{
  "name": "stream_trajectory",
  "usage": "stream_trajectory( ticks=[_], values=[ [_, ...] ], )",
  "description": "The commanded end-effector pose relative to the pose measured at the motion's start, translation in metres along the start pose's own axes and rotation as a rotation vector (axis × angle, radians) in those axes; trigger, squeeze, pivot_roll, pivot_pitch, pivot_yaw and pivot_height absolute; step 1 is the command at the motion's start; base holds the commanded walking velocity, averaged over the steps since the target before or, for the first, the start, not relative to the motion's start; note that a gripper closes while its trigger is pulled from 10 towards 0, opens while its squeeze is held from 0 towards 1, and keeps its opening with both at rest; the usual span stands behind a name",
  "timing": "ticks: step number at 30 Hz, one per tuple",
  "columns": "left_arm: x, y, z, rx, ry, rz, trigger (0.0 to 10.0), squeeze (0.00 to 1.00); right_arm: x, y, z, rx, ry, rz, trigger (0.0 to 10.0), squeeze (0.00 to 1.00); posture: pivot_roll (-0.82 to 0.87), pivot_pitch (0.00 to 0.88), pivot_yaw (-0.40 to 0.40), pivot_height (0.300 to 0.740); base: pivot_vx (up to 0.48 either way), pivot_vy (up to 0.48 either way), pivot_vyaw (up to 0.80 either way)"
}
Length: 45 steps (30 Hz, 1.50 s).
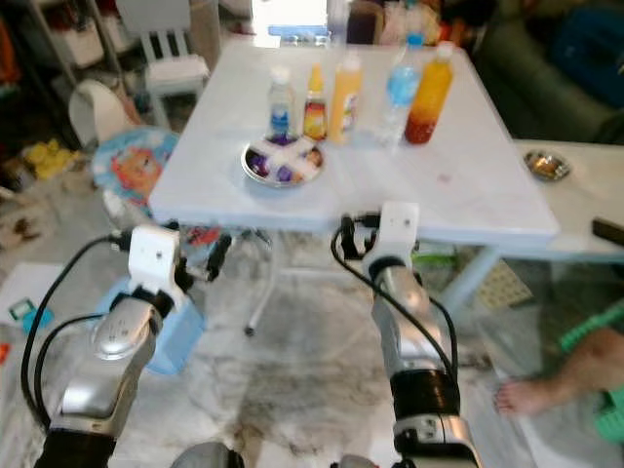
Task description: Restocking fridge
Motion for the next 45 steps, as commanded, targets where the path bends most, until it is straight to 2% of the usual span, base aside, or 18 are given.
stream_trajectory(
  ticks=[1, 9, 12, 14, 17, 19, 21, 22, 23, 24, 27, 30, 34, 37, 40, 43, 45],
  values=[
    [0.002, 0.003, 0.009, -0.002, -0.025, 0.01, 10.0, 0.0, -0.001, 0.0, 0.013, -0.003, -0.037, -0.001, 10.0, 0.0, 0.03, 0.0, -0.03, 0.74, 0.266, 0.401, 0.0],
    [0.002, 0.004, 0.009, 0.0, -0.023, 0.017, 10.0, 0.0, 0.0, 0.0, 0.012, -0.006, -0.039, -0.001, 10.0, 0.0, 0.03, 0.0, -0.029, 0.74, 0.267, 0.399, 0.0],
    [0.003, 0.008, 0.004, 0.007, 0.013, 0.04, 10.0, 0.0, 0.001, 0.003, 0.013, -0.004, -0.046, 0.008, 10.0, 0.0, 0.03, 0.0, -0.031, 0.74, 0.251, 0.41, 0.0],
    [0.002, 0.014, -0.011, 0.0, 0.107, 0.078, 10.0, 0.0, -0.003, 0.014, 0.018, -0.027, -0.067, 0.068, 10.0, 0.0, 0.02, 0.0, -0.032, 0.74, 0.0, 0.433, 0.0],
    [-0.001, 0.016, -0.022, -0.019, 0.174, 0.094, 10.0, 0.0, -0.008, 0.022, 0.021, -0.046, -0.084, 0.115, 10.0, 0.0, 0.02, 0.0, -0.033, 0.74, 0.0, 0.409, 0.0],
    [-0.008, 0.017, -0.04, -0.013, 0.279, 0.118, 10.0, 0.0, -0.018, 0.028, 0.022, -0.08, -0.098, 0.164, 10.0, 0.0, 0.02, 0.0, -0.035, 0.74, 0.0, 0.0, 0.0],
    [-0.011, 0.015, -0.044, -0.012, 0.308, 0.118, 10.0, 0.0, -0.021, 0.026, 0.022, -0.095, -0.103, 0.168, 10.0, 0.0, 0.02, 0.0, -0.035, 0.74, 0.0, 0.0, 0.0],
    [-0.015, 0.012, -0.054, 0.019, 0.364, 0.115, 10.0, 0.0, -0.026, 0.021, 0.022, -0.1, -0.111, 0.157, 10.0, 0.0, 0.02, 0.0, -0.037, 0.74, 0.0, 0.0, 0.0],
    [-0.019, 0.011, -0.059, 0.001, 0.375, 0.121, 10.0, 0.0, -0.03, 0.016, 0.023, -0.076, -0.121, 0.141, 10.0, 0.0, 0.02, 0.0, -0.039, 0.74, 0.0, 0.0, 0.0],
    [-0.019, 0.011, -0.059, -0.012, 0.367, 0.125, 10.0, 0.0, -0.031, 0.015, 0.024, -0.067, -0.123, 0.137, 10.0, 0.0, 0.02, 0.0, -0.039, 0.74, 0.0, 0.0, 0.0],
    [-0.023, 0.014, -0.065, 0.018, 0.399, 0.129, 10.0, 0.0, -0.035, 0.015, 0.024, -0.074, -0.12, 0.141, 10.0, 0.0, 0.02, 0.0, -0.044, 0.74, 0.0, 0.0, 0.0],
    [-0.026, 0.019, -0.066, 0.056, 0.394, 0.133, 10.0, 0.0, -0.035, 0.014, 0.029, -0.021, -0.141, 0.123, 10.0, 0.0, 0.03, 0.0, -0.04, 0.74, 0.0, 0.0, 0.0],
    [-0.028, 0.022, -0.071, 0.068, 0.396, 0.135, 10.0, 0.0, -0.026, 0.019, 0.036, 0.027, -0.165, 0.108, 10.0, 0.0, 0.04, 0.0, -0.033, 0.74, 0.0, 0.0, 0.0],
    [-0.031, 0.018, -0.069, 0.083, 0.376, 0.109, 10.0, 0.0, -0.012, 0.025, 0.038, 0.03, -0.145, 0.098, 10.0, 0.0, 0.05, 0.0, -0.021, 0.74, 0.0, 0.0, 0.0],
    [-0.035, 0.016, -0.066, 0.083, 0.368, 0.092, 10.0, 0.0, 0.0, 0.032, 0.038, 0.015, -0.119, 0.086, 10.0, 0.0, 0.06, 0.007, -0.011, 0.74, 0.0, 0.0, 0.0],
    [-0.037, 0.016, -0.065, 0.083, 0.361, 0.085, 10.0, 0.0, 0.004, 0.033, 0.037, -0.003, -0.104, 0.079, 10.0, 0.0, 0.06, 0.008, -0.009, 0.74, 0.0, 0.0, 0.0],
    [-0.041, 0.014, -0.064, 0.095, 0.349, 0.066, 10.0, 0.0, 0.012, 0.03, 0.031, -0.041, -0.045, 0.047, 10.0, 0.0, 0.07, 0.017, 0.002, 0.74, 0.0, 0.0, 0.0]
  ],
)
Point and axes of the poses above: a point about 5 cm out from each wrist's last joint towards the gripper, its own x axis pointing out of the wrist towards the gripper, its own y axis along the axis of the wrist's last joint, z = x × y, the point moved 6 cm from there along x, pointing out of the wrist towards the gripper, and after that the axes turned 9 degrees about -x, right-handed, at the moved point
